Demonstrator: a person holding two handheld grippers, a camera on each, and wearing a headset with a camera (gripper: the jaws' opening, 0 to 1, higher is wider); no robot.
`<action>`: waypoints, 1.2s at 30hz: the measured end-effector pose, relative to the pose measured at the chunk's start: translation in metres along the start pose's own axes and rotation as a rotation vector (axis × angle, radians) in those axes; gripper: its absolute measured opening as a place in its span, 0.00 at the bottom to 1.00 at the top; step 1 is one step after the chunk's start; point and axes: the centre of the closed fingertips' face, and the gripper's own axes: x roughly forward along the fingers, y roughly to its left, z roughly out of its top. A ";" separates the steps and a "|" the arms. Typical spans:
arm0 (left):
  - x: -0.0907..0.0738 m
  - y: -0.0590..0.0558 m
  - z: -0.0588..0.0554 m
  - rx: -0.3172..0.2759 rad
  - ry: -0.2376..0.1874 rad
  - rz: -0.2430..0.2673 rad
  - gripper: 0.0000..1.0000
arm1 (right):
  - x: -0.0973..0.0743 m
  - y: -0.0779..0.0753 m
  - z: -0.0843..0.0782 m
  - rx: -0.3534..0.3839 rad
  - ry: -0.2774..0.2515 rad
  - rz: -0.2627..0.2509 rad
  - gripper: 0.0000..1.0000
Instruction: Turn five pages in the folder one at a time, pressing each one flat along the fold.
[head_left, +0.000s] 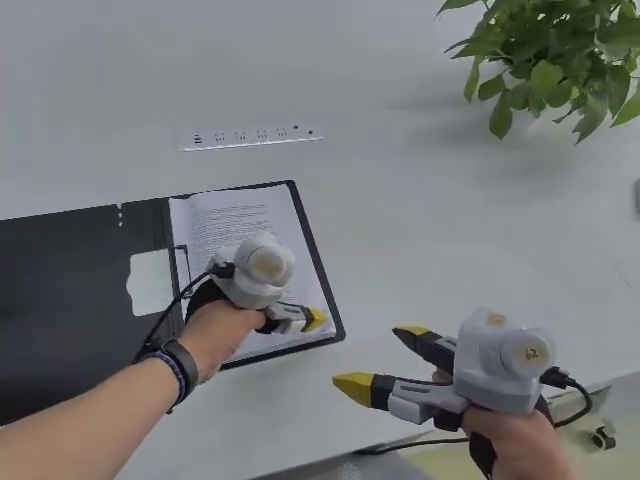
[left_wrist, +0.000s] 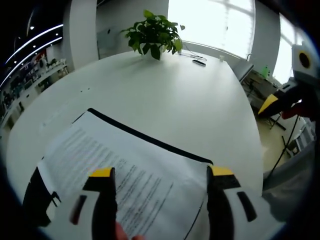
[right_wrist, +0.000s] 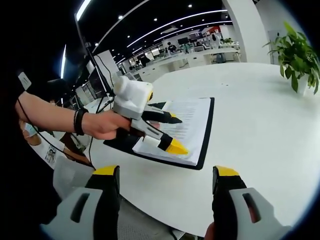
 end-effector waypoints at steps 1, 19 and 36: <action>0.001 0.000 -0.002 0.002 0.006 0.004 0.74 | -0.001 -0.001 0.000 0.001 0.000 -0.002 0.76; 0.008 0.001 -0.018 0.059 -0.001 0.031 0.70 | 0.002 -0.006 -0.007 0.019 0.012 -0.001 0.75; 0.008 0.007 -0.018 0.037 -0.029 0.025 0.64 | 0.013 -0.014 -0.006 0.027 0.016 0.014 0.73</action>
